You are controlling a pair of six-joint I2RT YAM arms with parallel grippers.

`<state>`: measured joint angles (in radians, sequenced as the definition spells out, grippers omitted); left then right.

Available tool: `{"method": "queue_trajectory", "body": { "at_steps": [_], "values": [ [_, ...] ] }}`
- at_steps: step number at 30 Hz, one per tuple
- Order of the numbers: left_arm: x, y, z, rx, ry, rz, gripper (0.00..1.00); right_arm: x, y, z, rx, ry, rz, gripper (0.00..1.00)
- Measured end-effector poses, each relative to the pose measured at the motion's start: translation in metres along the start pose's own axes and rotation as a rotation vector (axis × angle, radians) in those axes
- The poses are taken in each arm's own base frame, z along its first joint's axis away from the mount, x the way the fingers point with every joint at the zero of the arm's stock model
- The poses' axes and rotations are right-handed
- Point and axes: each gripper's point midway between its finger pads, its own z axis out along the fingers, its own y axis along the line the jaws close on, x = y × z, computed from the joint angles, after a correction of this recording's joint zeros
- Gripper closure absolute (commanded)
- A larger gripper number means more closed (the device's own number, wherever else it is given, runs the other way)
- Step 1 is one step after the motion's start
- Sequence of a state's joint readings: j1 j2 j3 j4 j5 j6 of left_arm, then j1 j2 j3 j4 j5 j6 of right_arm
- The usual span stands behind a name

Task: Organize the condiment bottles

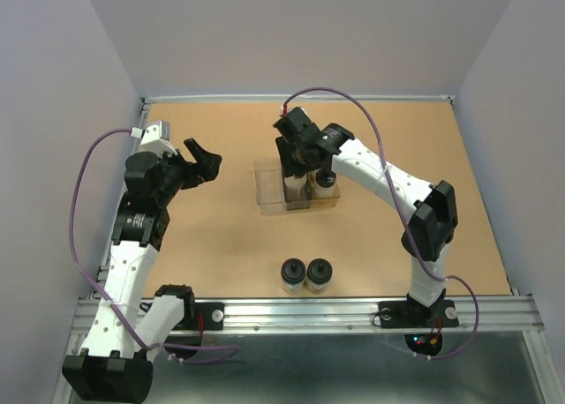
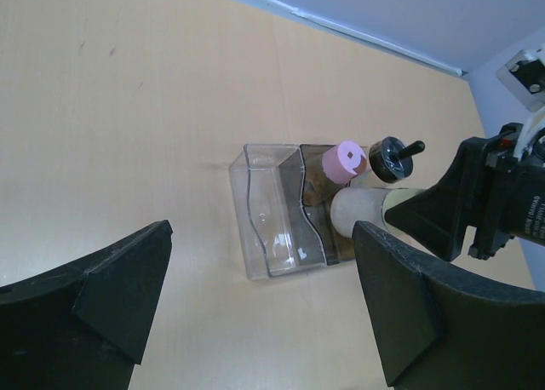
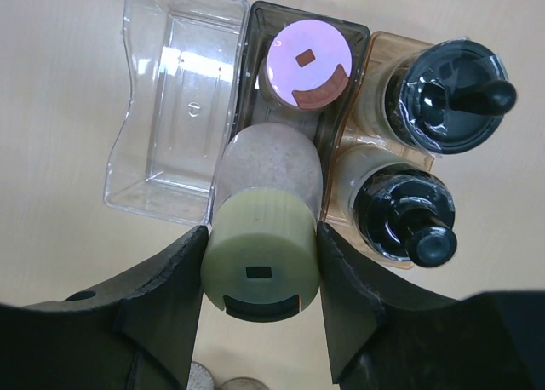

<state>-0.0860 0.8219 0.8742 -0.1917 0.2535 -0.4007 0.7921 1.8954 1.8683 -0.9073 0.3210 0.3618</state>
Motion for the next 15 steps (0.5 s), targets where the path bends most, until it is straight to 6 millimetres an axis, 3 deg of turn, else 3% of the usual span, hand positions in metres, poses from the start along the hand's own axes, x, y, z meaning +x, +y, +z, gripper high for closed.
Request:
{"method": "queue_trajectory", "body": {
  "at_steps": [7,11,14,15],
  "values": [
    [0.0,0.0,-0.001,0.0,0.0,0.006,0.02,0.029,-0.004,0.032,0.027,0.087,-0.016,1.0],
    [0.0,0.0,-0.003,0.001,-0.002,0.011,0.02,0.039,-0.003,0.041,0.025,0.113,-0.02,1.0],
    [0.0,-0.001,-0.004,0.001,-0.002,0.012,0.02,0.039,-0.002,0.042,0.019,0.113,-0.018,0.87],
    [0.001,0.0,-0.005,0.0,0.0,0.011,0.02,0.039,-0.001,0.043,0.016,0.112,-0.016,0.75]
  ]
}}
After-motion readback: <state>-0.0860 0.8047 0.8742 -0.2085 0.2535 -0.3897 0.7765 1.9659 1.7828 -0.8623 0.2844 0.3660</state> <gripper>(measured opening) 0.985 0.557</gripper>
